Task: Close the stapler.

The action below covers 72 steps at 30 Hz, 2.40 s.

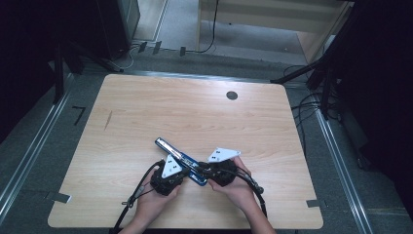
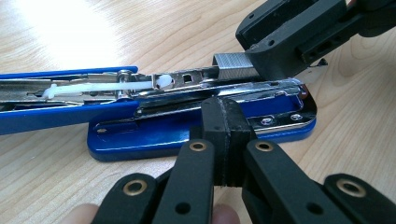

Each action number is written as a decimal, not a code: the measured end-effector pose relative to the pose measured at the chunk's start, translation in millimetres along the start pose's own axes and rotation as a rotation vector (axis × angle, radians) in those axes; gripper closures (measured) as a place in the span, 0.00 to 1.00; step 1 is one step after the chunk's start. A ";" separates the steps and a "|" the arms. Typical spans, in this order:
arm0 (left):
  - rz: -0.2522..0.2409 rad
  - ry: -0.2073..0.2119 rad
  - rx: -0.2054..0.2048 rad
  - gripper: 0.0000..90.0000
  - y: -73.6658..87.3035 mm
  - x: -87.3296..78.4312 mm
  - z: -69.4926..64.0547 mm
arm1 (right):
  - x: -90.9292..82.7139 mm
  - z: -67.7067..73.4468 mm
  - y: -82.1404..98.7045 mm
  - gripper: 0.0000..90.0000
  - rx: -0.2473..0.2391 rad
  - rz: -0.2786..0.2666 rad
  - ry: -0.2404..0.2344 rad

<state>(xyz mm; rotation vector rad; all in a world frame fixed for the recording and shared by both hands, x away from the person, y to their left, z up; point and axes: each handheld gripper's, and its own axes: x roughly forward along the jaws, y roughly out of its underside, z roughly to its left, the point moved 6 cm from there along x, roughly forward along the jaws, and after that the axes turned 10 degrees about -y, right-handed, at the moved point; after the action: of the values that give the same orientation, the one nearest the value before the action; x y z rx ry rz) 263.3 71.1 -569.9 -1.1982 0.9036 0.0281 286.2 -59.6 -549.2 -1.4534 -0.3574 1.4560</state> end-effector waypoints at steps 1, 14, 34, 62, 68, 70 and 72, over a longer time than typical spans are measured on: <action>0.000 0.000 0.000 1.00 0.0 0.0 0.0 | 0.1 -0.7 0.2 0.89 -0.001 0.001 0.004; 0.002 0.002 -0.001 1.00 0.0 -0.1 0.2 | -0.7 -0.5 -0.1 0.89 0.010 0.003 -0.006; 0.002 0.002 -0.003 1.00 0.0 -0.1 0.3 | 1.1 1.3 -4.9 0.89 -0.001 0.030 -0.010; 0.004 0.006 -0.007 1.00 0.0 -0.1 0.8 | -0.2 -0.5 -6.0 0.89 0.027 0.045 -0.031; 0.004 0.006 -0.007 1.00 0.0 -0.1 0.8 | -1.7 -0.8 -6.0 0.89 0.034 0.044 -0.031; 0.004 0.006 -0.007 1.00 0.0 -0.1 0.8 | -1.8 -0.9 -6.0 0.89 0.033 0.043 -0.030; 0.004 0.006 -0.007 1.00 0.0 -0.1 0.8 | -2.1 -0.7 -6.5 0.89 0.036 0.038 -0.034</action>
<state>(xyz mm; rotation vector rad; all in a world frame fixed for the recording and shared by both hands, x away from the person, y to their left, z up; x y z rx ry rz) 263.7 71.9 -569.8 -1.2035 0.9119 0.0311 289.1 -58.6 -543.1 -1.4152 -0.3252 1.5114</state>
